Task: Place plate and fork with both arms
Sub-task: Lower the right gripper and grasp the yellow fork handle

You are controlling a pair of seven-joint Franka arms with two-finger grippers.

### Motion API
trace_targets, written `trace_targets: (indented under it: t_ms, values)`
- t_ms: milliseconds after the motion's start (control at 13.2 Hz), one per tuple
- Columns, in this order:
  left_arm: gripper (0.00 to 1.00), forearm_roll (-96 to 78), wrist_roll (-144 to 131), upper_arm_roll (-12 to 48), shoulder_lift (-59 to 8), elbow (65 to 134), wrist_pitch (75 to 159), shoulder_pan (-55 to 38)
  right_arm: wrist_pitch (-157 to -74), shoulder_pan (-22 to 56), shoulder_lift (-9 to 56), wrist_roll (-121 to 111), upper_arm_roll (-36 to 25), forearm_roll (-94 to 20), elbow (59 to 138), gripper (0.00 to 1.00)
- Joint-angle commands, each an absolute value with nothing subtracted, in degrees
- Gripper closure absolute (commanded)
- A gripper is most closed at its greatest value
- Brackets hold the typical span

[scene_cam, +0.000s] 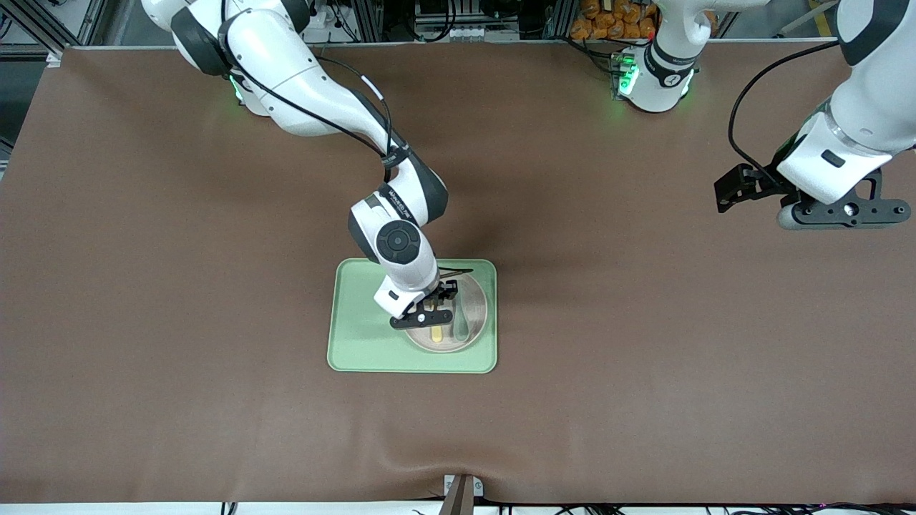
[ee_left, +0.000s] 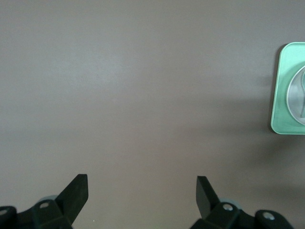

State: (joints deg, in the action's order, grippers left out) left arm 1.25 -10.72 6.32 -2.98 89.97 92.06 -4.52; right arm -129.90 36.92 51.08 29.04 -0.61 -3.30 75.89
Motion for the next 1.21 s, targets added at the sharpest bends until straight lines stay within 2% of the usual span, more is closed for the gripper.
trace_targets:
  t_ms: [0,152,379,606,758,910,986,1137]
  values:
    - [0.0,1.8,-10.7,6.2,-2.3,89.6,90.8,-3.6,-129.9,37.7,52.5,30.3,-1.1,-2.4,73.9,0.53]
    - [0.0,0.3,-10.6,6.3,-2.2,89.6,90.8,-1.8,-130.0,37.7,52.5,30.3,-1.1,-2.3,73.9,0.58]
    - [0.0,-0.6,-11.2,6.3,-2.5,89.7,90.9,-1.1,-130.1,37.8,52.8,30.5,-1.1,-2.3,73.8,0.77]
    - [0.0,0.1,-10.8,6.3,-3.3,89.5,91.4,-1.2,-131.5,38.0,53.0,30.5,-1.1,-2.3,74.0,0.7]
    - [0.0,0.0,-11.0,6.3,-3.6,89.5,91.4,-1.2,-131.5,38.0,53.0,30.4,-1.1,-2.3,74.0,0.73]
    - [0.0,-0.2,-11.3,6.3,-3.9,89.4,91.4,-1.1,-131.3,37.9,53.0,30.3,-1.1,-2.3,74.0,0.96]
    - [0.0,0.1,-11.9,6.3,-4.2,88.3,91.4,-1.6,-131.0,37.7,52.9,30.3,-1.1,-2.3,73.8,1.0]
    - [0.0,0.1,-11.8,6.5,-4.7,86.9,91.3,-1.8,-130.6,37.4,52.5,30.3,-1.1,-2.4,73.6,1.0]
